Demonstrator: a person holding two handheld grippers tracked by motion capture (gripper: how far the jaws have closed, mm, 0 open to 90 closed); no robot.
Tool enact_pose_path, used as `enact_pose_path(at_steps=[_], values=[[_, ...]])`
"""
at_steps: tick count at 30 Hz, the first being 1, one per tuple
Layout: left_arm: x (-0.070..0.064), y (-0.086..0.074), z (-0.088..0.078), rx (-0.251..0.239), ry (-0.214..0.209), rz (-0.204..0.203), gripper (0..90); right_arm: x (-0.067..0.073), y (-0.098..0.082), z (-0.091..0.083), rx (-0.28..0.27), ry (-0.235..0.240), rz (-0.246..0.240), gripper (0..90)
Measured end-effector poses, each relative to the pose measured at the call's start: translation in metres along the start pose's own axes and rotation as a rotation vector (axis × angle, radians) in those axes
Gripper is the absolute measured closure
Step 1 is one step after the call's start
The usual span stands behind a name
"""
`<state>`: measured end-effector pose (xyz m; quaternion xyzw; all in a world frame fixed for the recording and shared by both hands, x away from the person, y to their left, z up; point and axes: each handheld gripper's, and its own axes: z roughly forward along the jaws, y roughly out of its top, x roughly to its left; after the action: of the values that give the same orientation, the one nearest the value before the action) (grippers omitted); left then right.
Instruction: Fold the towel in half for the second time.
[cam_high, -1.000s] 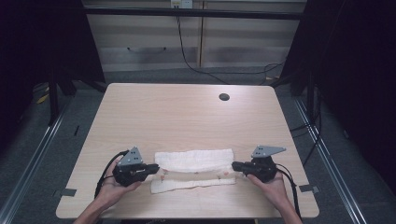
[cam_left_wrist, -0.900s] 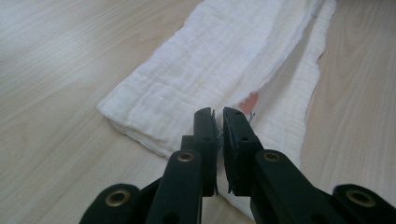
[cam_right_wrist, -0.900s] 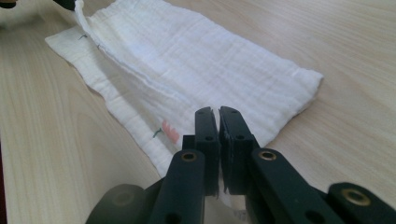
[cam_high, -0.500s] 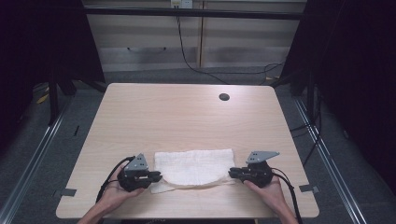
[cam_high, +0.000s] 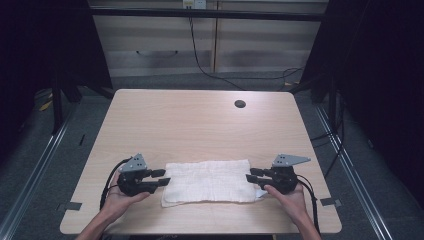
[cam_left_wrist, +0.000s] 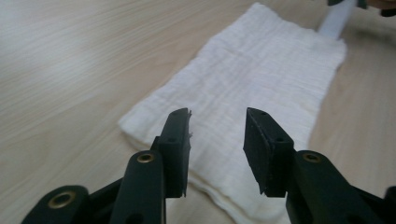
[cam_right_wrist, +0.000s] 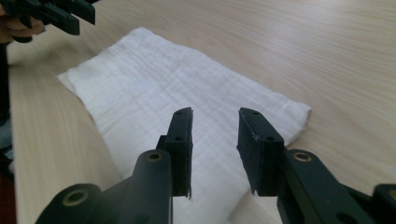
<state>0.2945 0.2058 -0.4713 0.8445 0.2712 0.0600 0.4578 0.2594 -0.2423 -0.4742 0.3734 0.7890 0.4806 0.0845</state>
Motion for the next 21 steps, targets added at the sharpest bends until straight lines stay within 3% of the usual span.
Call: enact_pose_path(at_steps=[4,6,13,17,21], values=[[0.005,0.001,0.011,0.034,0.023,-0.007,65.2,-0.006,0.007,0.007,0.021,-0.025,-0.015,71.9],[0.005,0.001,0.020,0.059,0.027,0.004,68.9,-0.016,0.017,0.017,0.046,-0.066,-0.017,74.3],[0.007,-0.005,0.041,0.139,0.034,0.012,72.2,-0.039,0.030,0.038,0.077,-0.083,0.007,75.9],[0.009,-0.005,0.040,0.140,0.042,0.022,74.4,-0.054,0.027,0.054,0.105,-0.082,0.033,71.7],[0.011,-0.006,0.039,0.135,0.059,0.022,74.4,-0.056,0.022,0.060,0.130,-0.074,0.033,67.1]])
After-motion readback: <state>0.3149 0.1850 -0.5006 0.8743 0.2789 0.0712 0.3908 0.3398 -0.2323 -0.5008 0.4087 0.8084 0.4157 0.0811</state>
